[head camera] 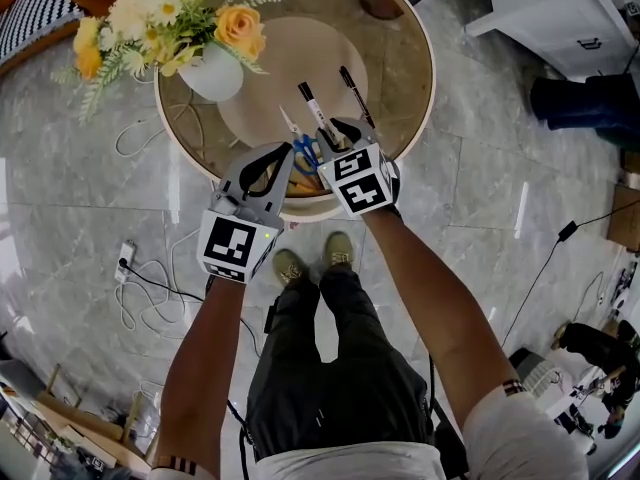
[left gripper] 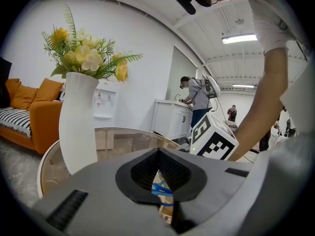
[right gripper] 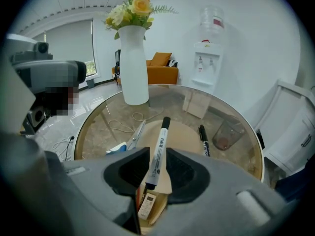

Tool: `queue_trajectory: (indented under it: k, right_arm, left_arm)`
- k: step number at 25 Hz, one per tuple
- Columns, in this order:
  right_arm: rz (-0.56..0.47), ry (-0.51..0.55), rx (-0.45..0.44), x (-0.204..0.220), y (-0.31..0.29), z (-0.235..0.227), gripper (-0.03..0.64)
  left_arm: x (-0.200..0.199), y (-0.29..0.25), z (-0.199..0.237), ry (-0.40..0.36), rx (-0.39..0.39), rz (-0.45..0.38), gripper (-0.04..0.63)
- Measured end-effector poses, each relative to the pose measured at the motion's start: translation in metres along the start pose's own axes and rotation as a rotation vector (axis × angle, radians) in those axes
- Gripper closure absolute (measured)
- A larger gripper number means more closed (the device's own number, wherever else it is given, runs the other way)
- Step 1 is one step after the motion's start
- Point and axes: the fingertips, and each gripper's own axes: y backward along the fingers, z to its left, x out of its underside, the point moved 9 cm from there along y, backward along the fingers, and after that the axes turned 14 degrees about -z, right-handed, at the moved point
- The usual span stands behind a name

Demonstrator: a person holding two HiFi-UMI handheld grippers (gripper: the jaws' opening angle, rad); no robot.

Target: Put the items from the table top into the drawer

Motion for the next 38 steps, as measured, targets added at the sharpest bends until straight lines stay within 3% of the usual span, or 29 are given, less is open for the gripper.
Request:
queue_trajectory:
  k: [14,25,38]
  right_arm:
    - [0.028,-0.015,0.032,0.008,-0.003,0.002,0.554]
    - [-0.182,-0.074,0.096,-0.002,0.051,0.019,0.554]
    - [-0.327,-0.075,-0.009,-0.009,0.127,0.069,0.554]
  left_arm:
    - [0.005,0.009,0.001,-0.002,0.02,0.003,0.595]
    - [0.008,0.022,-0.007,-0.023,-0.012,-0.015,0.595]
    - [-0.007,0.06,-0.051,-0.034,-0.161,-0.091,0.595]
